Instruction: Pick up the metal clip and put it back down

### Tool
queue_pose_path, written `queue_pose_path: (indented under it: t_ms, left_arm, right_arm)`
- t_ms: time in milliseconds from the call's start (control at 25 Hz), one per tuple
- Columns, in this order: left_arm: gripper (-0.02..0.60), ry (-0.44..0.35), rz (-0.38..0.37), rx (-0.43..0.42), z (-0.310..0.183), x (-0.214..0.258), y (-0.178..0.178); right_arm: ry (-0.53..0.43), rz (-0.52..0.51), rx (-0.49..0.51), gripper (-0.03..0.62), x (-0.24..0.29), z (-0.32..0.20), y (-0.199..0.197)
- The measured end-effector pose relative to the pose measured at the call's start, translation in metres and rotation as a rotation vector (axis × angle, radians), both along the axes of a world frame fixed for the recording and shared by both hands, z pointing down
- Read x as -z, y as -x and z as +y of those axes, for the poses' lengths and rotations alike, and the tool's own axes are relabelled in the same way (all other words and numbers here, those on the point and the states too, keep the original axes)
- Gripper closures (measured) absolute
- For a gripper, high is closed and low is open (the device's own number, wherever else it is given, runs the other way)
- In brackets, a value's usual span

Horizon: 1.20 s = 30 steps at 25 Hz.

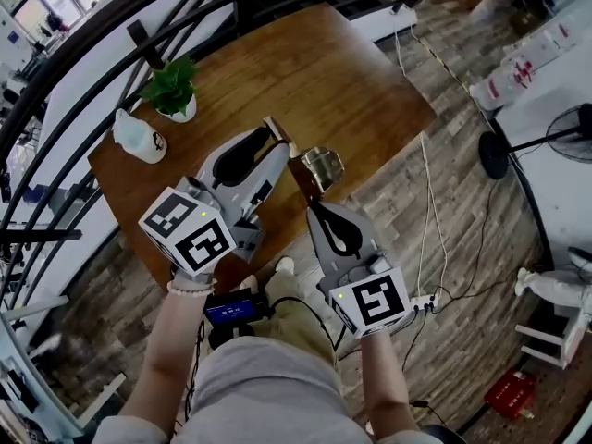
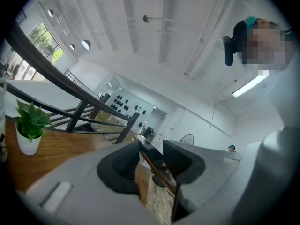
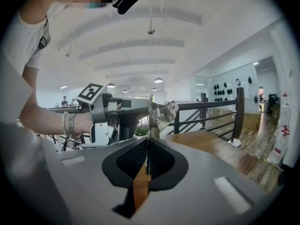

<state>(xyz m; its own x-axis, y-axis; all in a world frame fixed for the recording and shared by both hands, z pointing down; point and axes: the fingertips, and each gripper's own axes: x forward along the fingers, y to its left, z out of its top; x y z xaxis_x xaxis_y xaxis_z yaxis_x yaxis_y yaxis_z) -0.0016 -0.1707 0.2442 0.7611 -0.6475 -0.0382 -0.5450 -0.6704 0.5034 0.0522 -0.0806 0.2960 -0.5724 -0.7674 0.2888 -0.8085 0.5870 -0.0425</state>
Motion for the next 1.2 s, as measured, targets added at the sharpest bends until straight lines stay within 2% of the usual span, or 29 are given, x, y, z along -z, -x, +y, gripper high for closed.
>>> queue_pose_path:
  t_ms: [760,960,1200]
  left_arm:
    - [0.430,0.155,-0.011,0.035,-0.031,-0.087,-0.005]
    - [0.430,0.225,-0.028,0.034,-0.035,-0.119,-0.012]
    - [0.430,0.250,-0.039,0.045,-0.045,-0.146,-0.018]
  right_arm:
    - [0.127,0.003,0.052,0.565,-0.072,-0.026,-0.009]
    - [0.173,-0.003,0.054,0.565,-0.095,-0.032,-0.017]
    - [0.219,-0.003,0.061,0.565,-0.122,-0.039,-0.024]
